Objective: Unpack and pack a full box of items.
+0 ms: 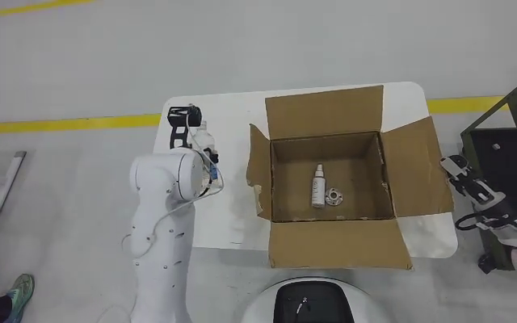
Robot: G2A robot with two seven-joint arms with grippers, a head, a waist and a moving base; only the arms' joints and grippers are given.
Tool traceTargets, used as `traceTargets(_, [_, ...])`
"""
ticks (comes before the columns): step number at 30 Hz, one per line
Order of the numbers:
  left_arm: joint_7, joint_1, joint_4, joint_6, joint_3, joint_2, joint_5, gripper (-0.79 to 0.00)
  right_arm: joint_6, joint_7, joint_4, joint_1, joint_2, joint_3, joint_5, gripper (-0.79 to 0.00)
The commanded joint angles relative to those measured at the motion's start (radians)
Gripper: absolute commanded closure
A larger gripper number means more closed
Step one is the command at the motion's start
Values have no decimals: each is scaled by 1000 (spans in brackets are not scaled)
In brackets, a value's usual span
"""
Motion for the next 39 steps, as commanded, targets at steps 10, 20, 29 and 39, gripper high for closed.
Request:
traceTargets(10, [0,16,65,-20,15,2,13,0,9,78,12,3,3,-6,42,0])
traceTargets(20, [0,16,65,-20,15,2,13,0,9,78,12,3,3,-6,42,0])
traceTargets(29, [47,42,86,-50,11,5,20,0,62,-13,-18,-2,-3,-22,-61,0])
traceTargets(39, [78,66,140,-137,-30,17,25,0,117,-204,-41,-22,-23,-53,-101,0])
